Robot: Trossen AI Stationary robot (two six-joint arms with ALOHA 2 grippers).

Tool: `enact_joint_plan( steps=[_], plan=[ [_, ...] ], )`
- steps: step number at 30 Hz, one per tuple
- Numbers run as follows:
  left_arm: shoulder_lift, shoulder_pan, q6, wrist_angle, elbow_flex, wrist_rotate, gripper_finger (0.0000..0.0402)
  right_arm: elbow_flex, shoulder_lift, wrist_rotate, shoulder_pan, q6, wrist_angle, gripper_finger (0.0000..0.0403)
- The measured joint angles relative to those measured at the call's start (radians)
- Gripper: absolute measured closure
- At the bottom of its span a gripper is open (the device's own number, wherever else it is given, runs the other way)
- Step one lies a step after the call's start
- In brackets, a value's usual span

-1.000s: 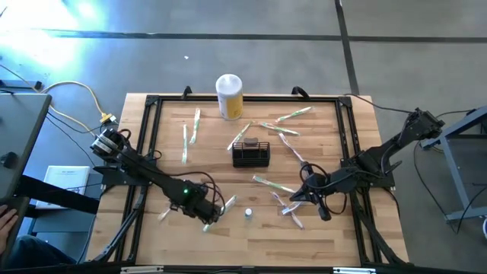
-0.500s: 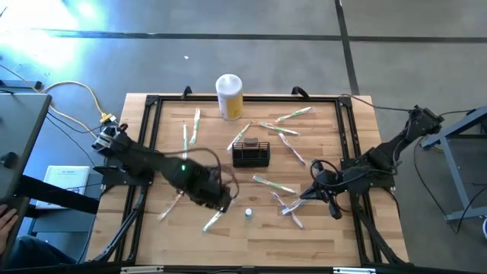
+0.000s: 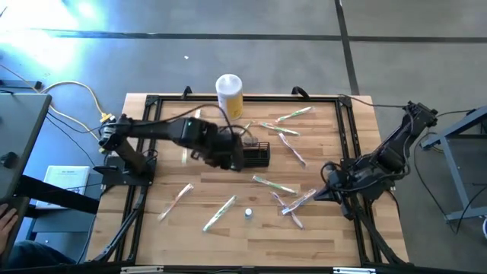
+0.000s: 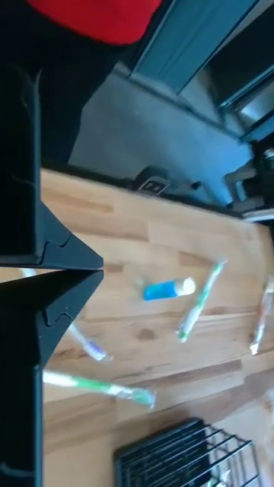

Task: Pick & Place toothbrushing station
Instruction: Put the left mouthwash into the middle section wire organizer

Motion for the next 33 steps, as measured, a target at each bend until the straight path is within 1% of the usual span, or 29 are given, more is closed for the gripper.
enact_joint_plan(
  steps=[2, 4, 6, 8, 10, 12, 15, 16, 17, 19, 21, 23, 25, 27, 29, 31, 33],
  plan=[
    [0.015, 0.035, 0.045, 0.027, 0.021, 0.022, 0.0320, 0.000, 0.001, 0.003, 0.000, 0.000, -0.024, 0.0399],
    [0.037, 0.070, 0.105, 0.011, 0.039, 0.040, 0.0320, 0.000, 0.000, 0.022, -0.004, 0.000, -0.038, 0.0399],
    [0.064, 0.103, 0.155, 0.035, 0.072, 0.051, 0.0320, 0.000, -0.003, 0.058, -0.005, 0.001, -0.046, 0.0399],
    [0.088, 0.137, 0.206, -0.001, 0.089, 0.053, 0.0320, 0.000, -0.012, 0.079, -0.006, 0.001, -0.047, 0.0399],
    [0.124, 0.167, 0.252, 0.043, 0.125, 0.070, 0.0320, 0.000, -0.036, 0.102, -0.009, -0.002, -0.060, 0.0399],
    [0.156, 0.199, 0.302, 0.007, 0.146, 0.074, 0.0320, 0.000, -0.051, 0.134, -0.019, -0.004, -0.077, 0.0399],
    [0.205, 0.230, 0.348, 0.048, 0.190, 0.095, 0.0320, 0.000, -0.069, 0.166, -0.032, 0.015, -0.116, 0.0399],
    [0.218, 0.238, 0.364, 0.013, 0.196, 0.103, 0.0320, -0.001, -0.071, 0.170, -0.035, 0.018, -0.125, 0.0399],
    [0.240, 0.241, 0.374, -0.002, 0.205, 0.108, 0.0320, 0.000, -0.074, 0.175, -0.037, 0.019, -0.129, 0.0399],
    [0.260, 0.253, 0.388, 0.025, 0.220, 0.120, 0.0320, 0.000, -0.074, 0.179, -0.041, 0.018, -0.144, 0.0399],
    [0.288, 0.260, 0.400, -0.033, 0.218, 0.123, 0.0320, 0.000, -0.073, 0.180, -0.052, 0.018, -0.150, 0.0399],
    [0.304, 0.262, 0.408, -0.007, 0.219, 0.126, 0.0320, 0.000, -0.073, 0.185, -0.065, 0.016, -0.163, 0.0399],
    [0.325, 0.261, 0.409, -0.042, 0.216, 0.126, 0.0320, 0.000, -0.073, 0.195, -0.077, 0.016, -0.177, 0.0399],
    [0.342, 0.258, 0.411, 0.022, 0.219, 0.135, 0.0320, 0.000, -0.072, 0.203, -0.086, 0.015, -0.193, 0.0399],
    [0.360, 0.255, 0.416, -0.008, 0.216, 0.137, 0.0320, 0.000, -0.073, 0.203, -0.095, 0.015, -0.198, 0.0399],
    [0.372, 0.252, 0.417, 0.033, 0.218, 0.136, 0.0320, 0.000, -0.073, 0.202, -0.104, 0.015, -0.209, 0.0399],
    [0.376, 0.253, 0.421, 0.008, 0.216, 0.132, 0.0320, 0.000, -0.073, 0.202, -0.110, 0.010, -0.213, 0.0399]
  ],
)
